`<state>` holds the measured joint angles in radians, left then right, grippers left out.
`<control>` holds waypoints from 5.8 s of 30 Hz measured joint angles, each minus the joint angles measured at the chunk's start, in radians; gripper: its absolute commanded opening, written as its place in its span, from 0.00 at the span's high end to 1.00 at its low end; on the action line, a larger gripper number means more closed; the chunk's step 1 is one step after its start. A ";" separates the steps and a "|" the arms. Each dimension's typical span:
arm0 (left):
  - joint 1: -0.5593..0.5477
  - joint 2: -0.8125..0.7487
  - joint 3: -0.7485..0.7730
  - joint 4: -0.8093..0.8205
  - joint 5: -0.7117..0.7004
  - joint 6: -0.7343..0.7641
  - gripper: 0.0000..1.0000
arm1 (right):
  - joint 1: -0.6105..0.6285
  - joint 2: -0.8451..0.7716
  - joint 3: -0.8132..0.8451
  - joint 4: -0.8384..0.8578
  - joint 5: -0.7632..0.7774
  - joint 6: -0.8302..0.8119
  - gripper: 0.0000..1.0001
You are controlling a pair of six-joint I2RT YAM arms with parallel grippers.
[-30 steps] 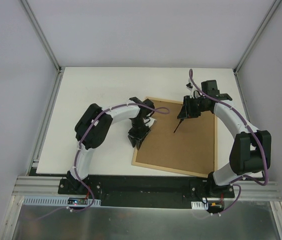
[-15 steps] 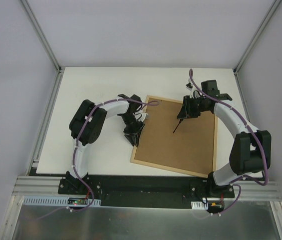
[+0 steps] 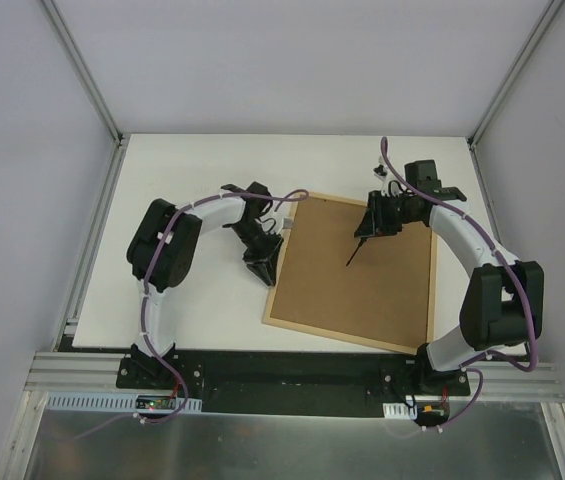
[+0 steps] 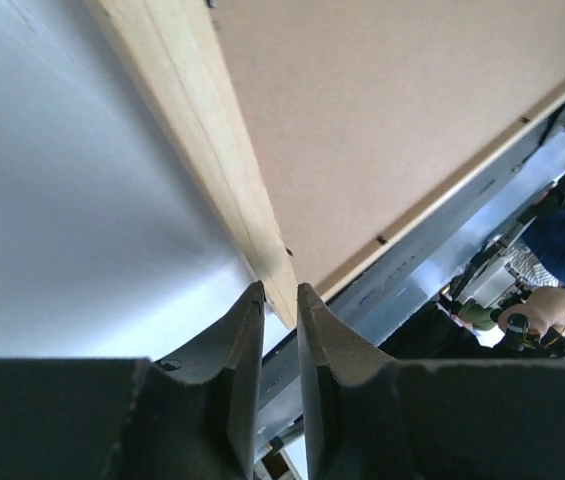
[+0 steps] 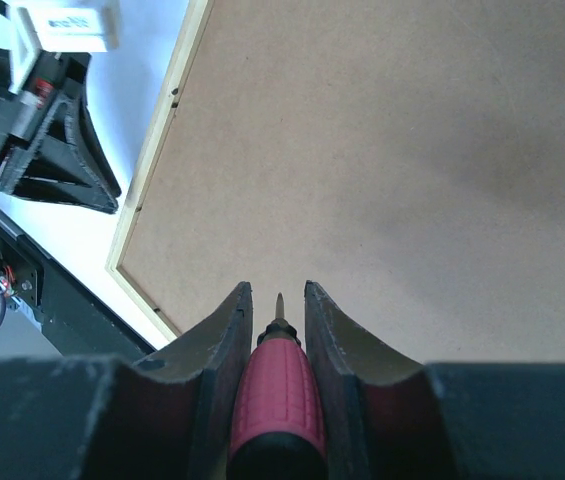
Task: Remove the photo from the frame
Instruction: Adjust the photo frame at the center of the board.
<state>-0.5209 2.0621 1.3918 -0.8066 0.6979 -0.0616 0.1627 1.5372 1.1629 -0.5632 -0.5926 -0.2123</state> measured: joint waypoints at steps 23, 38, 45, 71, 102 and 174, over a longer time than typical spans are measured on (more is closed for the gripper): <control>0.024 0.303 0.756 0.000 -0.476 0.190 0.27 | -0.121 -0.175 0.000 -0.001 -0.015 -0.040 1.00; 0.000 0.392 0.835 -0.006 -0.509 0.247 0.27 | -0.135 -0.181 -0.013 -0.001 0.003 -0.043 1.00; -0.053 0.378 0.783 0.015 -0.562 0.262 0.26 | -0.135 -0.181 -0.013 -0.001 0.005 -0.043 1.00; -0.027 0.011 0.180 0.113 -0.896 0.201 0.33 | -0.126 -0.126 -0.013 -0.006 0.349 -0.121 1.00; 0.013 0.380 0.798 -0.004 -0.525 0.489 0.30 | -0.048 0.047 -0.031 0.090 0.526 -0.197 1.00; -0.110 0.311 0.663 0.021 -0.682 0.100 1.00 | -0.178 -0.405 0.061 -0.279 0.318 -0.097 1.00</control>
<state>-0.6312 2.3734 2.0544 -0.7860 0.0162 0.0380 -0.0151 1.1324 1.2243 -0.8425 -0.2749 -0.3088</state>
